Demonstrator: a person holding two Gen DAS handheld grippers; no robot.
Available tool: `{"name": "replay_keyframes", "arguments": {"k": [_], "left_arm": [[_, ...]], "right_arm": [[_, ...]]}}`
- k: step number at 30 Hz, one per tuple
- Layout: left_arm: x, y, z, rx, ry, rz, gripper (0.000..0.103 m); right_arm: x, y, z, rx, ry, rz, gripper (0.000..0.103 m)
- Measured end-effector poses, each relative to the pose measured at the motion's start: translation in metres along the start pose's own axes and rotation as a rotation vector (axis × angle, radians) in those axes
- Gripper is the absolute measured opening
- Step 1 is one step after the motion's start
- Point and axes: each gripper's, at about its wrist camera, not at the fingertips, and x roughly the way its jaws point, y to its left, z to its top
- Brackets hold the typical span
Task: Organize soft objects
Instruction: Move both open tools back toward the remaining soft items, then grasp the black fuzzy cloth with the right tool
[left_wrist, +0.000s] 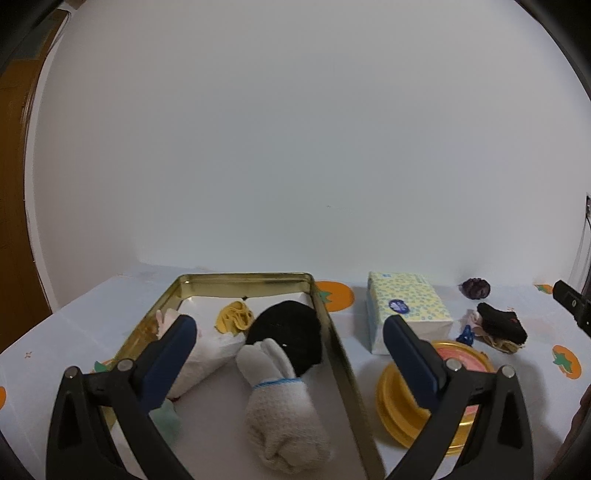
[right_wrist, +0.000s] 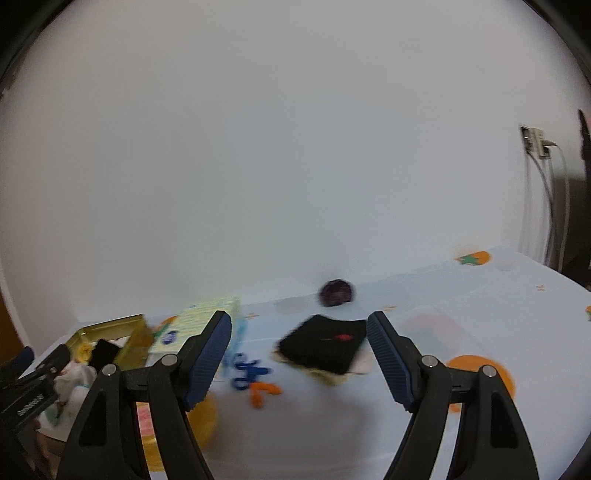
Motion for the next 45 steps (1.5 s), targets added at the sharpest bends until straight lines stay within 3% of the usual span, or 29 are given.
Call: {"name": "replay_keyframes", "arguments": {"k": [12, 20, 24, 27, 30, 31, 32, 33, 35, 40, 45], "left_arm": [[-0.009, -0.043, -0.005, 0.022, 0.035, -0.083, 0.102], [-0.018, -0.093, -0.012, 0.055, 0.079, -0.181, 0.102], [-0.027, -0.110, -0.013, 0.101, 0.054, -0.207, 0.102], [-0.026, -0.111, -0.013, 0.106, 0.059, -0.211, 0.102], [-0.021, -0.110, -0.012, 0.094, 0.086, -0.208, 0.102], [-0.019, -0.110, -0.011, 0.090, 0.095, -0.208, 0.102], [-0.019, -0.108, -0.012, 0.086, 0.101, -0.208, 0.102], [-0.018, -0.108, -0.012, 0.080, 0.108, -0.208, 0.102], [-0.017, -0.107, -0.012, 0.074, 0.115, -0.208, 0.102], [-0.016, -0.107, -0.013, 0.072, 0.114, -0.210, 0.102], [-0.016, -0.107, -0.012, 0.074, 0.114, -0.206, 0.102]], "right_arm": [[0.007, -0.072, 0.011, 0.090, 0.049, -0.107, 0.078], [0.054, -0.085, 0.011, 0.153, 0.223, -0.018, 0.078], [0.104, -0.074, 0.004, 0.145, 0.394, 0.060, 0.078], [0.135, -0.071, -0.007, 0.207, 0.507, 0.110, 0.078], [0.146, -0.067, -0.005, 0.226, 0.500, 0.135, 0.078], [0.149, -0.065, -0.006, 0.224, 0.510, 0.148, 0.076], [0.152, -0.064, -0.008, 0.226, 0.530, 0.157, 0.068], [0.151, -0.065, -0.007, 0.231, 0.520, 0.157, 0.044], [0.153, -0.069, -0.008, 0.254, 0.533, 0.183, 0.023], [0.147, -0.078, -0.003, 0.279, 0.491, 0.187, 0.018], [0.115, -0.087, 0.021, 0.292, 0.340, 0.239, 0.018]]}}
